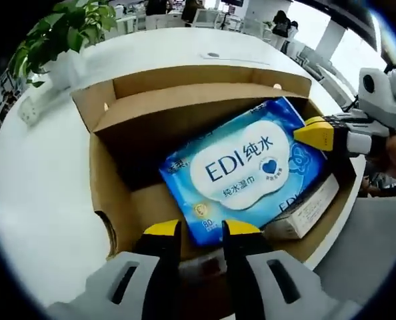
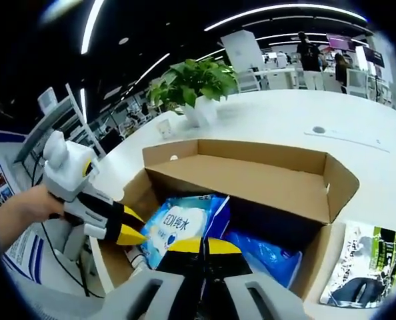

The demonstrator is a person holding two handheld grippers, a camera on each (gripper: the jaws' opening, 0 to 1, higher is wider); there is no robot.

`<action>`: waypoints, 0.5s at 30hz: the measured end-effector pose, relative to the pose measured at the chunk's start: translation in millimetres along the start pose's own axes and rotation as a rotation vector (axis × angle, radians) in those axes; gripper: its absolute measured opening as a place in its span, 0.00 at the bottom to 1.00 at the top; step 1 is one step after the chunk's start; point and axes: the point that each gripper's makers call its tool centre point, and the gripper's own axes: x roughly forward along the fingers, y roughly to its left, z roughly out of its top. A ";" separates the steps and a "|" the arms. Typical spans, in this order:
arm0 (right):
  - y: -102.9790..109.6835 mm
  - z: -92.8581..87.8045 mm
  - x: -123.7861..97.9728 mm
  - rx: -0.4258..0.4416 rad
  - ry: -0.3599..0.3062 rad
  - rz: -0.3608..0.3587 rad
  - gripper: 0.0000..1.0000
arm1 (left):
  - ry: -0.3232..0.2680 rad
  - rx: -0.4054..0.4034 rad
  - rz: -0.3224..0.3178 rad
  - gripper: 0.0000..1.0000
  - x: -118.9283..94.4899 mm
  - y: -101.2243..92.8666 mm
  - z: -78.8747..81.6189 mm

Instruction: Operate the shoe box by opening the lid, removing the specified soft item, and placing it in the target area until the item is outside and the box remains undamaged.

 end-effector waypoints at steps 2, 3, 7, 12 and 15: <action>-0.1 -0.3 0.0 0.002 -0.001 0.000 0.00 | -0.003 0.013 0.019 0.21 -0.6 0.7 3.8; 0.1 -0.4 -0.4 0.004 -0.001 0.001 0.00 | -0.003 -0.002 0.013 0.22 0.4 -0.3 4.6; -0.6 -1.0 -0.6 0.009 -0.002 0.002 0.00 | 0.042 0.031 0.023 0.19 6.6 -3.9 -3.5; -0.5 -2.2 0.0 0.016 -0.002 0.005 0.00 | 0.037 0.010 0.021 0.20 12.3 -0.5 -2.7; -0.5 -2.6 0.3 0.022 -0.002 0.006 0.00 | 0.036 -0.012 0.015 0.19 15.0 0.6 -2.7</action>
